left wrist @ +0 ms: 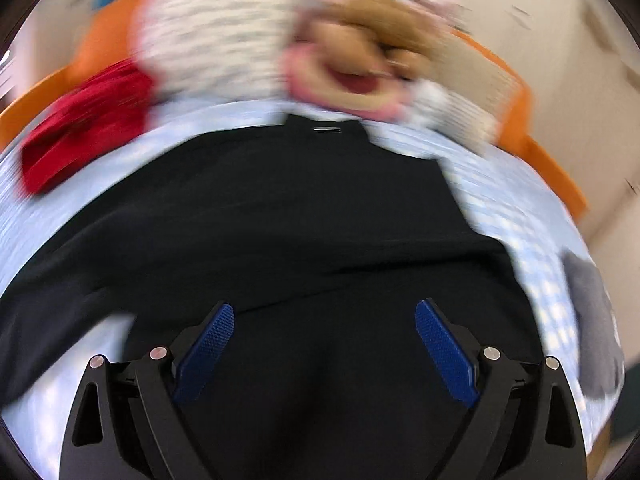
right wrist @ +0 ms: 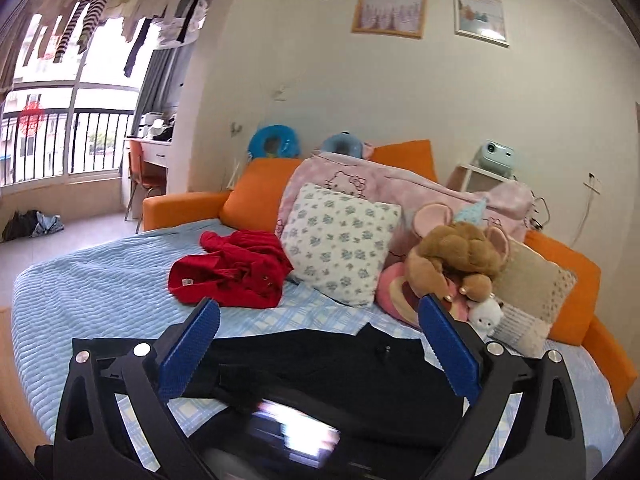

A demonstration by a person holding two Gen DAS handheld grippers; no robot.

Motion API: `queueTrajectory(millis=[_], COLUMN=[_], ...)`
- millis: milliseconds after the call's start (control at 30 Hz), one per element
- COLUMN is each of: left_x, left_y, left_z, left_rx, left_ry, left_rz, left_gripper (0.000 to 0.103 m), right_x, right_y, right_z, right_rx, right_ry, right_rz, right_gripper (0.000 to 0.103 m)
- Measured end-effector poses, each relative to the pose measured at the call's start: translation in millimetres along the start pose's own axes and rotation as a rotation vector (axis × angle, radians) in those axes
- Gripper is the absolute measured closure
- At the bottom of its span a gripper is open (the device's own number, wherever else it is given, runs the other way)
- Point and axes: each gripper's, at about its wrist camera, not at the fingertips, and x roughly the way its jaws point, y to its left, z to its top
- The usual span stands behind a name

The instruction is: Fold large clothes

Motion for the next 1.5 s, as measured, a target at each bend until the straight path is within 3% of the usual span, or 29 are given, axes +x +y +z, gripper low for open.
queueTrajectory(millis=[67, 233, 367, 567, 733, 1067, 1200, 1233, 1300, 1367, 1433, 1500], left_x=[-23.5, -84.7, -107.9, -137.6, -139.0, -99.0, -91.6, -89.7, -89.4, -91.0, -93.2, -94.7], left_y=[52.5, 151.2, 212.6, 282.0, 337.8, 378.6, 381.9, 382.1, 383.0, 383.5, 385.8, 389.9], left_z=[-13.0, -41.9, -61.0, -99.0, -123.9, -139.7, -135.1, -133.9, -133.4, -134.8, -137.7, -139.9], left_rx=[-0.089, -0.164, -0.245, -0.429, -0.615, -0.73, -0.72, -0.719, -0.725, -0.739, -0.761, -0.777], left_ry=[-0.028, -0.101, -0.09, -0.107, -0.102, -0.081, -0.098, -0.106, -0.119, -0.138, -0.153, -0.164], left_rz=[0.075, 0.274, 0.331, 0.329, 0.266, 0.267, 0.289, 0.297, 0.307, 0.34, 0.362, 0.368], left_gripper=[0.009, 0.009, 0.009, 0.009, 0.009, 0.009, 0.009, 0.009, 0.011, 0.025, 0.042, 0.05], right_x=[-0.6, 16.7, 47.1, 104.1, 149.2, 199.1, 212.8, 218.3, 233.3, 249.0, 264.0, 274.5], right_y=[-0.4, 9.8, 23.4, 44.0, 61.2, 84.1, 85.8, 86.4, 87.7, 86.4, 84.4, 81.8], right_z=[-9.8, -40.2, -69.1, -107.8, -135.7, -168.4, -172.7, -172.0, -169.6, -169.8, -173.8, -180.8], right_rx=[0.008, 0.025, 0.05, 0.098, 0.128, 0.102, 0.082, 0.076, 0.067, 0.078, 0.092, 0.117], right_ry=[0.0, 0.047, 0.114, 0.218, 0.304, 0.377, 0.383, 0.382, 0.392, 0.416, 0.449, 0.478], right_rz=[-0.019, -0.03, -0.017, 0.001, 0.004, -0.009, -0.015, -0.01, -0.007, 0.005, 0.008, 0.01], right_gripper=[0.005, 0.005, 0.005, 0.005, 0.005, 0.005, 0.006, 0.009, 0.04, 0.058, 0.065, 0.07])
